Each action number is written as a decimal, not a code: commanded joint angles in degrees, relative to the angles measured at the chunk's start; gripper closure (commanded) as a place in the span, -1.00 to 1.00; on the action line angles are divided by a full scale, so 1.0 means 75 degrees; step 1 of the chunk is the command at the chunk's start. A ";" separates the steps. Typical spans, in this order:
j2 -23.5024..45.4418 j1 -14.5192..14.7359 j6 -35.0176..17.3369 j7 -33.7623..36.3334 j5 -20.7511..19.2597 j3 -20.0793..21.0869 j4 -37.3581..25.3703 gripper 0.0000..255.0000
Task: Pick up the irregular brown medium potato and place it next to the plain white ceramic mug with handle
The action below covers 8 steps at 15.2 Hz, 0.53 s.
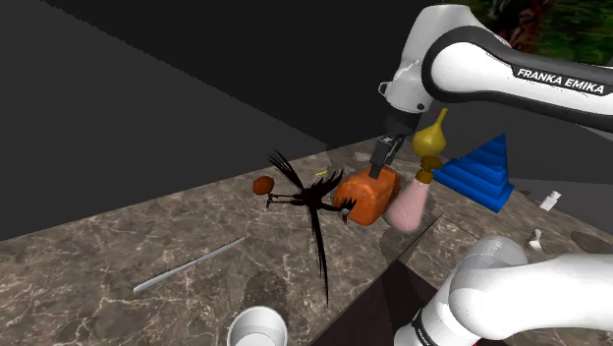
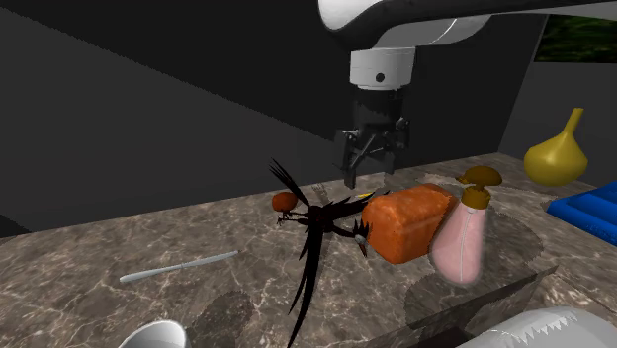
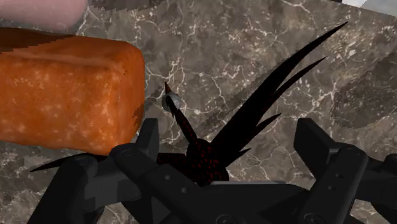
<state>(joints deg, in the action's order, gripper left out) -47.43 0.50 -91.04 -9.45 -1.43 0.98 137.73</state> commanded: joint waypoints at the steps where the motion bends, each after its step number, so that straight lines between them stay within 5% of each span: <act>1: 0.0000 0.0000 0.0000 0.0000 0.0000 0.0000 0.0000 -1.00; 8: 0.1627 -0.0394 -0.1189 0.2577 0.0502 0.1264 -0.0316 -1.00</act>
<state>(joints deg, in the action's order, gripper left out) -37.02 -1.92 -98.66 6.91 1.97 9.21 135.75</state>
